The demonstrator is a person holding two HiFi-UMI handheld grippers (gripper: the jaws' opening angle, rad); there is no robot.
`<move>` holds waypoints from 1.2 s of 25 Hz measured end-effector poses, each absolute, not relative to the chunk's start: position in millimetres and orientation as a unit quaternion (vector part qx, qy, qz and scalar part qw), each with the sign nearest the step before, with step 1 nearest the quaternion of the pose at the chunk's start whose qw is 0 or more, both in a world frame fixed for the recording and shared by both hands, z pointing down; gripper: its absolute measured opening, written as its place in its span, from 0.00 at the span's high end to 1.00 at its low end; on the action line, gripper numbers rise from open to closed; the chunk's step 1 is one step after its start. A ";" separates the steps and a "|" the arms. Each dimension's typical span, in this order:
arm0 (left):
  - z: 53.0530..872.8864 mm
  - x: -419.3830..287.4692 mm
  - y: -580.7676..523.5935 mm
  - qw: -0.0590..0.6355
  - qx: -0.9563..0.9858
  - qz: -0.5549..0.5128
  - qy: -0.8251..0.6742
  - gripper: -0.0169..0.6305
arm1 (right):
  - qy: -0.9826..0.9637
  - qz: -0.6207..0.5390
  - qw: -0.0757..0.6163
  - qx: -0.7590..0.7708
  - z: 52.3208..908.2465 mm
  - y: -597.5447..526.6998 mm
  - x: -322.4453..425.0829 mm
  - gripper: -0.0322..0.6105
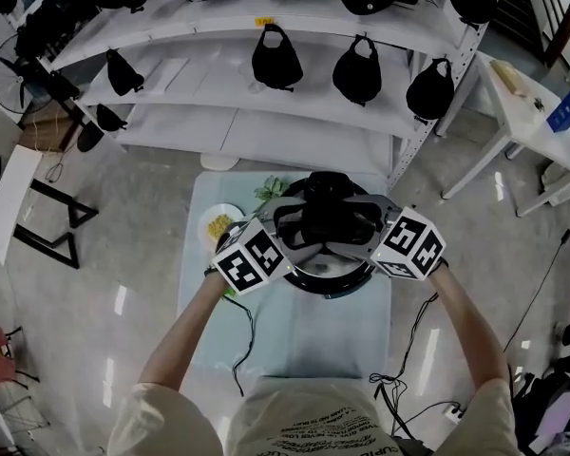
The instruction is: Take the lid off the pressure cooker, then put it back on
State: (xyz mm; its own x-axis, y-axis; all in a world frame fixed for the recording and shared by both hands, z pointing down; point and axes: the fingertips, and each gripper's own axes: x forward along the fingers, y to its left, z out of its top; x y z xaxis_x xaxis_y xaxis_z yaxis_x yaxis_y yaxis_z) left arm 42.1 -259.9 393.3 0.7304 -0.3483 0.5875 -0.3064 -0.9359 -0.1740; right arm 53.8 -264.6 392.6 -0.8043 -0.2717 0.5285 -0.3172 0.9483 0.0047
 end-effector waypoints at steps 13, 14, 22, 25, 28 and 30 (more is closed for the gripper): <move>367.0 23.2 -238.5 -0.004 -0.927 -0.217 0.305 0.53 | -0.948 0.038 0.161 0.272 358.6 -252.5 79.1 0.48; 365.1 22.1 -234.4 -0.005 -0.927 -0.210 0.311 0.54 | -0.948 0.040 0.154 0.274 356.3 -248.3 79.9 0.48; 355.9 17.5 -204.9 -0.016 -0.921 -0.177 0.346 0.70 | -0.939 0.061 0.109 0.321 348.8 -220.5 87.1 0.61; 354.6 17.3 -192.9 -0.029 -0.919 -0.163 0.357 0.77 | -0.935 0.071 0.096 0.334 347.3 -209.5 88.0 0.67; 358.1 18.1 -178.9 -0.033 -0.916 -0.152 0.370 0.83 | -0.931 0.081 0.082 0.347 347.5 -198.2 88.0 0.73; 358.5 17.1 -172.0 -0.034 -0.912 -0.144 0.382 0.86 | -0.929 0.086 0.068 0.354 345.3 -191.8 88.0 0.77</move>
State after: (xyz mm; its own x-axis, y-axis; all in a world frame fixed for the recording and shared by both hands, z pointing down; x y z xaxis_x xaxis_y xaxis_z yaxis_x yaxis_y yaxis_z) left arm 17.1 -172.0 358.5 0.6668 -0.6873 0.2881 -0.7066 -0.7059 -0.0484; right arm 88.0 -191.8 345.3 -0.7395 -0.6467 0.1870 -0.6700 0.7340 -0.1109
